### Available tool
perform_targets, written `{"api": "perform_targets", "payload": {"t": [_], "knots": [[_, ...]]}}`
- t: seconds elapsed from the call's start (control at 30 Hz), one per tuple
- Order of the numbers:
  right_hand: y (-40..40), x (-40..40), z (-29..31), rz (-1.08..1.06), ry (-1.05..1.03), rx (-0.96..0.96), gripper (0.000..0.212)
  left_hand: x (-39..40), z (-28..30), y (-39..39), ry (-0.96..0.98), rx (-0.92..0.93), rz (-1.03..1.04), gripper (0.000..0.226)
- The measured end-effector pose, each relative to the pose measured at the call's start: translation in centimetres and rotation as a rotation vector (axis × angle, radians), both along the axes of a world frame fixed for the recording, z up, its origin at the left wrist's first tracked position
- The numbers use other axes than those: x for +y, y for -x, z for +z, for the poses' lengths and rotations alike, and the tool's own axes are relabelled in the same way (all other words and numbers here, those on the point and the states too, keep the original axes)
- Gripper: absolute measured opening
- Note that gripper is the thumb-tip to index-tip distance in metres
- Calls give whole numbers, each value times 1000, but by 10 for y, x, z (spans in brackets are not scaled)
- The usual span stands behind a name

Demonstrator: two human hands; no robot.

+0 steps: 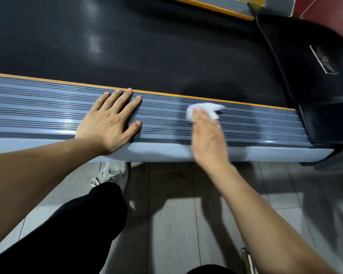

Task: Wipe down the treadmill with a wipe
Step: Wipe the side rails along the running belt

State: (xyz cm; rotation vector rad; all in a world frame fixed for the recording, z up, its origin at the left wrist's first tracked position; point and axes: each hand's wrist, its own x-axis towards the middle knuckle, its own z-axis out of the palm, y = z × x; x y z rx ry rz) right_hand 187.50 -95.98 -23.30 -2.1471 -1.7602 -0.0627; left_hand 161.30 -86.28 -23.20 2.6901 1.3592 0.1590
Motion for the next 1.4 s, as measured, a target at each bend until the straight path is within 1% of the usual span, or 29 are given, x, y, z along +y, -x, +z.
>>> {"api": "perform_targets", "payload": {"t": [0.03, 0.07, 0.1, 0.13, 0.17, 0.2, 0.27, 0.33, 0.43, 0.5, 0.63, 0.7, 0.73, 0.77, 0.83, 0.9, 0.97, 1.03, 1.1, 1.17, 1.23, 1.3, 1.4], "knots": [[-17, -12, 6, -119, -28, 91, 48, 0, 0, 0, 1, 0, 3, 74], [-28, -22, 11, -219, -8, 155, 49, 0, -1, 0, 3, 1, 6, 74], [-32, -30, 16, -292, -11, 198, 50, 0, -1, -1, 5, 1, 8, 73], [-30, -32, 17, -319, -35, 216, 50, 1, -1, -1, 6, 1, 10, 73], [-20, -31, 18, -288, -75, 224, 50, 1, 0, -1, 6, 1, 10, 73], [-4, -27, 17, -201, -107, 222, 50, 0, 0, -1, 5, 1, 11, 73], [34, -19, 5, 47, -107, 163, 53, -1, 1, -1, 9, 1, 10, 74], [67, -14, -1, 248, -100, 149, 54, 0, 2, 0, 25, 2, 7, 75], [70, -13, -4, 386, -57, 127, 54, 2, 4, 2, 60, 5, -19, 80], [42, -21, -5, 360, -65, 115, 55, 2, 6, 7, 96, -13, -42, 82], [-19, -48, -9, 89, -170, 129, 46, -9, 15, 40, 108, 20, -61, 71], [-18, -49, -15, -47, -195, 147, 49, -21, 20, 65, 76, 76, -47, 64], [-7, -47, -19, -83, -207, 142, 51, -29, 22, 78, 66, 94, -34, 62], [10, -44, -23, -68, -220, 131, 52, -36, 23, 91, 61, 108, -20, 62], [63, -35, -26, 75, -244, 137, 54, -53, 24, 113, 104, 133, -9, 65], [117, -25, -23, 217, -225, 196, 56, -62, 25, 122, 146, 154, 21, 70], [153, -16, -18, 302, -186, 248, 53, -64, 25, 115, 192, 160, 60, 75], [167, -5, -16, 390, -156, 266, 52, -61, 28, 114, 214, 214, 87, 77], [152, 0, -20, 432, -67, 239, 55, -51, 34, 113, 326, 339, 72, 83], [120, -1, -23, 375, -74, 237, 52, -41, 43, 111, 417, 400, 69, 86], [80, 2, -20, 224, -75, 240, 51, -39, 45, 111, 455, 430, 70, 87], [45, 7, -10, 72, -22, 228, 52, -41, 45, 111, 455, 447, 76, 91], [20, 18, 5, -15, 39, 145, 46, -39, 45, 106, 444, 428, 60, 94]]}}
